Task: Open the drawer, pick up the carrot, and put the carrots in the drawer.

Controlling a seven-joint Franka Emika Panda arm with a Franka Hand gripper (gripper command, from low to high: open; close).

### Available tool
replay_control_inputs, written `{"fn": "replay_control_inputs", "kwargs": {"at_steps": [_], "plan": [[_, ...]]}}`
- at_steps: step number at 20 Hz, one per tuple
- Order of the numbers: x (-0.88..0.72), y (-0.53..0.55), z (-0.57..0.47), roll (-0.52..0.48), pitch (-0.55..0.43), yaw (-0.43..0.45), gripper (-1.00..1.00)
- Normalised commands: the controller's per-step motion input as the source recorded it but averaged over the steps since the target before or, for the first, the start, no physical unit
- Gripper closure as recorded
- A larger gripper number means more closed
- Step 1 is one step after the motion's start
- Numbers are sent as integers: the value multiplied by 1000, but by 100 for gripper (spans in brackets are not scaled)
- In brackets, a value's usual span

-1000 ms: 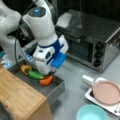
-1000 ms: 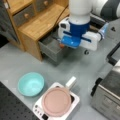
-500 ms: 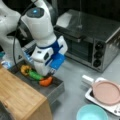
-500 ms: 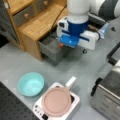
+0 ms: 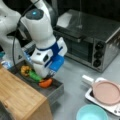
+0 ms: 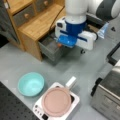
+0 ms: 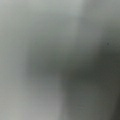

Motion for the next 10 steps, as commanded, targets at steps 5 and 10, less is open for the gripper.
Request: {"fn": "replay_control_inputs", "kwargs": {"at_steps": [5,10], "plan": [[166,-317,94,-56,87,172,-100],[124,-331,72,-56,112,174,-100]]}}
